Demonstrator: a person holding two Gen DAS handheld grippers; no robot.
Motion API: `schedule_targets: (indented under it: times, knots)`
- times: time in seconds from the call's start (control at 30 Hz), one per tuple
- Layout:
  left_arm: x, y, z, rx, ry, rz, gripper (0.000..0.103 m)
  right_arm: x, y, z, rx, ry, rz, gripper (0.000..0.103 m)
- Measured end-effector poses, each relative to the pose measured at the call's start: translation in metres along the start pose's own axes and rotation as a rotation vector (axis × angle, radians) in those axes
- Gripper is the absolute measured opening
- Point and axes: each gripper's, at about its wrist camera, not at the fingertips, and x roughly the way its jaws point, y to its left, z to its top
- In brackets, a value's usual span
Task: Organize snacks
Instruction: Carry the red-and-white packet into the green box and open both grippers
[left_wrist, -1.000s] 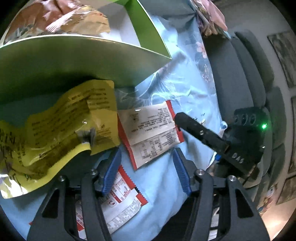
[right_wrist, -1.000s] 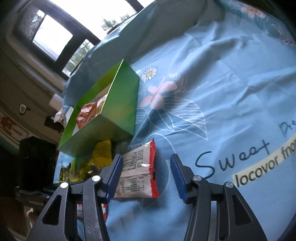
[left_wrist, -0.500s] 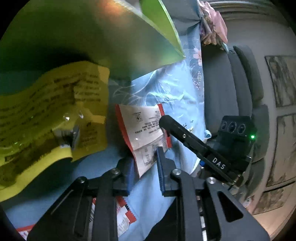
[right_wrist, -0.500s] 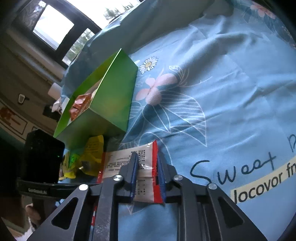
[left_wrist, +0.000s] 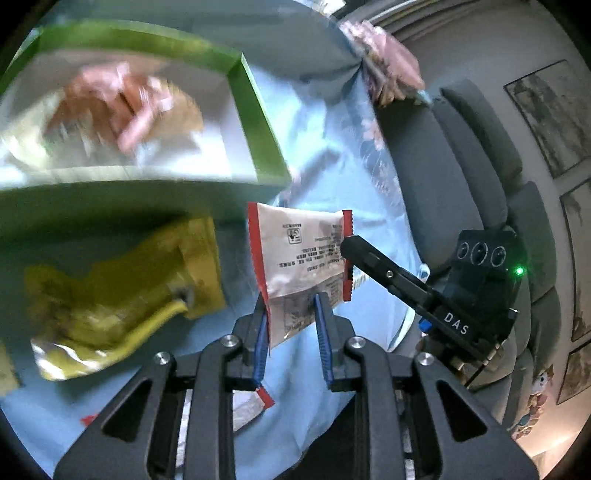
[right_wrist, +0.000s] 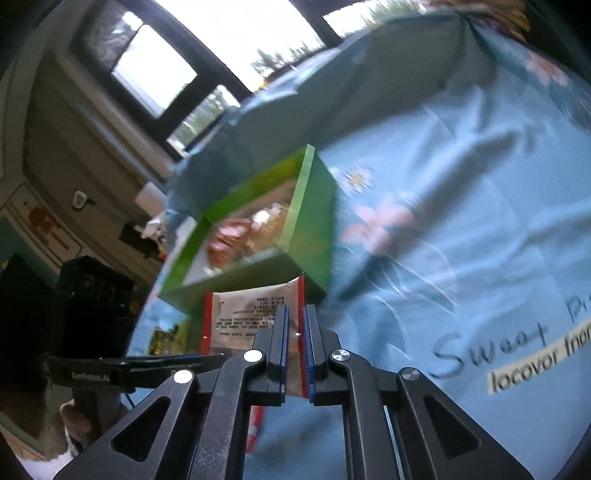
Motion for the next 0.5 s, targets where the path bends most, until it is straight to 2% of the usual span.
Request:
schedule_targets:
  times: [0.27, 0.5]
  knots:
    - [-0.047, 0.019, 0.036, 0.022, -0.144, 0.048, 0.025, 0.029, 0.049, 0.048, -0.090, -0.051, 0.070, 0.009]
    - [-0.050, 0.052, 0.057, 0.003, -0.207, 0.099, 0.027, 0.079, 0.064, 0.073, -0.128, -0.016, 0.067, 0.009]
